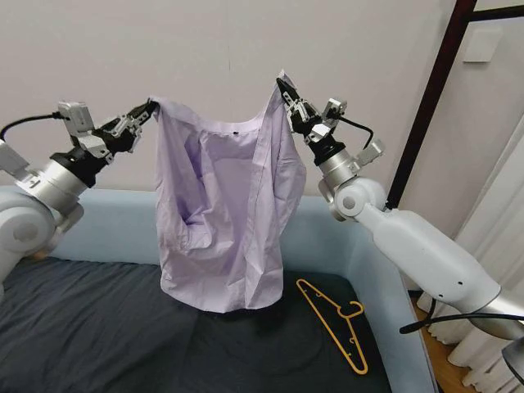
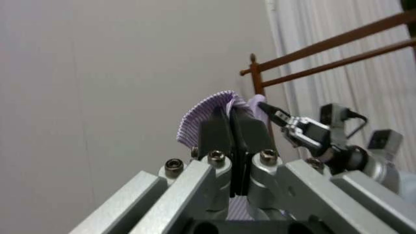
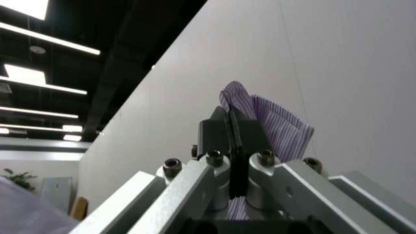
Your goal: Pick up the clothes from the sofa and hang them on the clothes hanger.
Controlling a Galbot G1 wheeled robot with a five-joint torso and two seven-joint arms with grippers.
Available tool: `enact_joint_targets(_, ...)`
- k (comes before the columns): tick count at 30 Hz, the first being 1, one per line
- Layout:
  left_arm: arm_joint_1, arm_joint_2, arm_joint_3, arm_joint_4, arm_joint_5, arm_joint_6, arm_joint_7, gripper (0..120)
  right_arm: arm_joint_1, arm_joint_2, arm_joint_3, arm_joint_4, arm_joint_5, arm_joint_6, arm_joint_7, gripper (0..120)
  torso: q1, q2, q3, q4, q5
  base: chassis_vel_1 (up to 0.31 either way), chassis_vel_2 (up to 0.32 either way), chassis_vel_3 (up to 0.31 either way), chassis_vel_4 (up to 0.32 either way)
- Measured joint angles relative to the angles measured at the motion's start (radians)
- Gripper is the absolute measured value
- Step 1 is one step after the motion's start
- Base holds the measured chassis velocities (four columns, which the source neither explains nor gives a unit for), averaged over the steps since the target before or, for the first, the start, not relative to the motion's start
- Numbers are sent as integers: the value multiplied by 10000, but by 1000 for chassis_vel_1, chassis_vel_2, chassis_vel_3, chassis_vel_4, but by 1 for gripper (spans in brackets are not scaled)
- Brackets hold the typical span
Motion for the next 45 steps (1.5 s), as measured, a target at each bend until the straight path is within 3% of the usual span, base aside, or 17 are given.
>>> enact_joint_targets(3,199,63,-209,26,798,-494,1057,0,116,-169,23,46,77,2,47,0,0,0,-1,-2,4,0,0,0,0)
enact_joint_targets(6,638,9,-301,-180,1276,-722,1145,0,197,-223,12,123,185,2,53,0,0,0,-1,-2,1,0,0,0,0)
enact_joint_targets(9,1359,-380,-344,-639,2035,-836,495,0,275,-252,-116,197,236,2,51,0,0,0,0,2,-2,0,0,0,0)
enact_joint_targets(10,1625,-605,-294,-912,2289,-714,-348,0,308,-258,-179,202,237,2,45,0,0,0,-1,2,-1,0,0,0,0)
enact_joint_targets(12,1646,-624,-289,-938,2300,-697,-440,0,313,-258,-188,201,237,2,45,0,0,0,-1,1,-1,0,0,0,0)
enact_joint_targets(13,1994,-996,-150,-1451,2337,-192,-2231,0,364,-251,-255,176,235,2,25,0,0,0,0,0,-2,0,0,0,0)
enact_joint_targets(14,2110,-1167,-70,-1684,2263,41,-2975,0,396,-235,-283,138,232,2,12,0,0,0,0,-1,-2,0,0,0,0)
enact_joint_targets(15,2110,-1167,-70,-1684,2263,41,-2975,0,396,-235,-283,138,232,2,12,0,0,0,0,-1,-2,0,0,0,0)
enact_joint_targets(19,2297,-1594,232,-2694,987,1293,-6876,0,482,4,-326,-91,82,2,2,0,0,0,0,-2,0,0,0,0,0)
enact_joint_targets(20,2297,-1594,232,-2694,987,1293,-6876,0,482,4,-326,-91,82,2,2,0,0,0,0,-2,0,0,0,0,0)
enact_joint_targets(25,2194,-1669,164,-3888,-2140,2803,-10954,0,-30,299,41,-106,-284,2,5,0,0,0,0,1,3,0,0,0,0)
enact_joint_targets(26,2194,-1669,164,-3888,-2140,2803,-10954,0,-30,299,41,-106,-284,2,5,0,0,0,0,1,3,0,0,0,0)
enact_joint_targets(29,2148,-2100,-8,-4471,-3237,2975,-12522,0,-262,354,181,-117,-397,0,-106,0,-1,0,-1,0,1,0,0,0,0)
enact_joint_targets(37,2091,-2655,-137,-4698,-3974,2259,-12997,0,-335,99,282,-139,-314,-6,-255,0,0,0,-1,-3,1,0,0,0,0)
enact_joint_targets(41,2132,-2953,-241,-4489,-4523,1157,-13228,0,-351,38,336,-140,71,-6,-568,0,0,0,0,2,-2,0,0,0,0)
enact_joint_targets(45,2163,-3126,-359,-4408,-4723,168,-12743,0,-383,-70,324,-117,259,0,-677,0,0,0,0,1,-2,0,0,0,0)
